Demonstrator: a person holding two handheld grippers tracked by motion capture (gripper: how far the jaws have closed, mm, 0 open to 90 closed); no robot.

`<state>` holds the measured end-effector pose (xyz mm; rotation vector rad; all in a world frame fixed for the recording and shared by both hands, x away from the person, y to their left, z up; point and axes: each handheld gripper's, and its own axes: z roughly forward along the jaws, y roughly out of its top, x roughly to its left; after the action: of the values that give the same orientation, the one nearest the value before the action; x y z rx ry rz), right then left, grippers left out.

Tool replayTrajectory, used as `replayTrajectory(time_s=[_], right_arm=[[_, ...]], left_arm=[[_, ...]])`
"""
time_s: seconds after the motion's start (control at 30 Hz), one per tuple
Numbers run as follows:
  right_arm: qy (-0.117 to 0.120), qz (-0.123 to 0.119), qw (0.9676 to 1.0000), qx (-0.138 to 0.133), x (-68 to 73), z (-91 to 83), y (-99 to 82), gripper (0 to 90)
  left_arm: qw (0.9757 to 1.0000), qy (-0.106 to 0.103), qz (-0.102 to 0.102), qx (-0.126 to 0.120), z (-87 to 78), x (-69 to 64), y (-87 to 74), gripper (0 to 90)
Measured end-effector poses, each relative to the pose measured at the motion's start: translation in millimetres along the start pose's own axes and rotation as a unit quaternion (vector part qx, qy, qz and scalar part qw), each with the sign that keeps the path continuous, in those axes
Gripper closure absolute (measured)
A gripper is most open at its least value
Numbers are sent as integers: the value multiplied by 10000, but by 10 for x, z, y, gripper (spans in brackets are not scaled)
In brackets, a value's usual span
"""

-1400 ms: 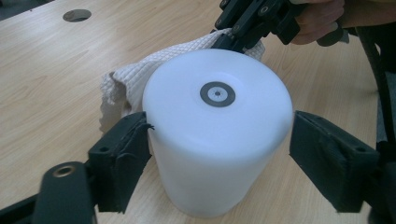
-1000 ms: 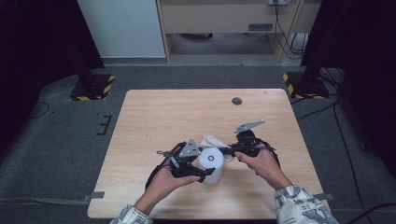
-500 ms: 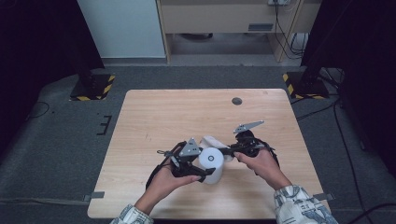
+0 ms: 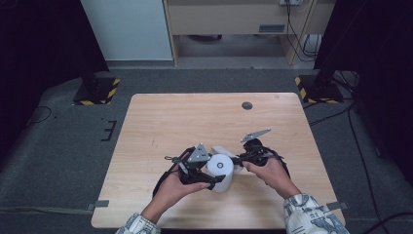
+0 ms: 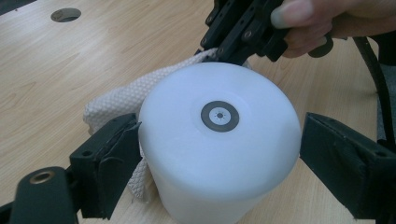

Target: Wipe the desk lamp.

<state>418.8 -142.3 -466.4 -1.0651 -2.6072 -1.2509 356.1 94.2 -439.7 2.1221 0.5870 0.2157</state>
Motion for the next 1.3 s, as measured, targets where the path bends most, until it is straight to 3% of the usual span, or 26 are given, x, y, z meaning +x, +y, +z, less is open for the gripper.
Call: replayTrajectory(time_s=[0.33, 0.43, 0.6, 0.8, 0.9, 0.93, 1.0, 1.07, 1.13, 1.23, 1.3], right_arm=[[-32, -19, 9992, -400, 14, -328, 63, 829], [9, -78, 9982, -602, 65, -484, 113, 829], [64, -144, 9971, -748, 129, -596, 166, 829], [343, -175, 9944, -984, 251, -720, 260, 829], [614, -75, 9921, -1094, 294, -731, 294, 829], [720, 5, 9922, -1019, 301, -685, 287, 830], [710, 26, 9927, -971, 299, -656, 280, 830], [541, 4, 9962, -680, 271, -514, 235, 830], [500, 5, 9968, -624, 267, -486, 226, 830], [151, -107, 9990, -407, 241, -379, 202, 830], [109, -104, 9991, -398, 222, -360, 195, 830]], left_arm=[[10000, 20, 12, -5, -8, -8, -6, 127], [10000, 31, 30, 9, -9, -8, -5, 128], [10000, 40, 30, 7, -8, -10, -4, 128], [10000, 46, 27, 2, -3, -9, -8, 126], [10000, 39, 2, -17, 0, -9, -13, 126], [10000, 39, 2, -19, 0, -9, -14, 126], [10000, 37, 2, -22, 0, -9, -15, 126], [10000, 34, -5, -29, 1, -7, -16, 126], [10000, 41, 7, -30, 1, -8, -16, 126], [10000, 42, 10, -31, 1, -9, -16, 126], [10000, 50, 13, -35, 1, -11, -17, 126]])
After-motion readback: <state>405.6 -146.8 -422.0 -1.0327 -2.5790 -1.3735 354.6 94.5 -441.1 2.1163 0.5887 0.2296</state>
